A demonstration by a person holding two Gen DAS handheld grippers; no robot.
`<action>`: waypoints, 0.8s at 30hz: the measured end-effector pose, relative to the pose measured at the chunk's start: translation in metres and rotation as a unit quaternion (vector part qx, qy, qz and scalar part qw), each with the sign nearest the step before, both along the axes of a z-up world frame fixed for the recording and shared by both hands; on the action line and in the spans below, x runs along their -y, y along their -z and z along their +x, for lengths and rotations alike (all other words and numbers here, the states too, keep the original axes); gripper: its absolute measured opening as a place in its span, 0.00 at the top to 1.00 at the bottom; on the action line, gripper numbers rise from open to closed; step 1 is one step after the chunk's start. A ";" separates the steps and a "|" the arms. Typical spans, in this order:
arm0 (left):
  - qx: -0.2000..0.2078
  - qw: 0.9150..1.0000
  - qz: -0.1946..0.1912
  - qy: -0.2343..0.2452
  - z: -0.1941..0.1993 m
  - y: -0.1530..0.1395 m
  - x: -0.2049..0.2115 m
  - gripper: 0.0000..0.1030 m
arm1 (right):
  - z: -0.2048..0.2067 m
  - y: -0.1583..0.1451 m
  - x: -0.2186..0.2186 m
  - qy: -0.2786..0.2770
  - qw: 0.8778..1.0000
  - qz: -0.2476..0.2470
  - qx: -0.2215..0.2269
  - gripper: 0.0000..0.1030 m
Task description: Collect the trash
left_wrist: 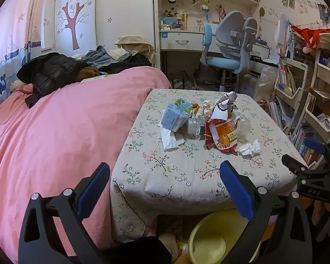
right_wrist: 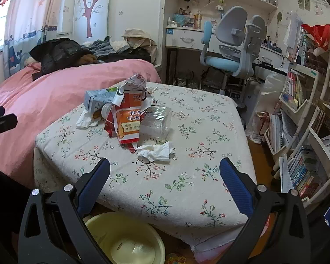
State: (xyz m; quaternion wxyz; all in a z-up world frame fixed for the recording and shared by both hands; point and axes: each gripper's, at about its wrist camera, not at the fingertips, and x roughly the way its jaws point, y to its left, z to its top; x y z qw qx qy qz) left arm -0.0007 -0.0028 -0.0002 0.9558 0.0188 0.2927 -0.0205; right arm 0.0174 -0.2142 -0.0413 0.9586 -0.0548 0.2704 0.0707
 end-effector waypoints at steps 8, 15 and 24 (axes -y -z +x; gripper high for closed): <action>-0.002 1.000 0.000 -0.002 0.001 0.001 -0.002 0.07 | 0.001 0.001 0.001 -0.005 1.000 0.003 -0.007 0.06; -0.007 1.000 -0.002 -0.008 0.003 0.002 -0.003 0.07 | 0.002 0.003 0.001 -0.006 1.000 0.005 -0.009 0.06; -0.010 1.000 -0.002 -0.011 0.005 0.003 -0.004 0.07 | 0.003 0.006 -0.001 -0.008 1.000 0.006 -0.013 0.06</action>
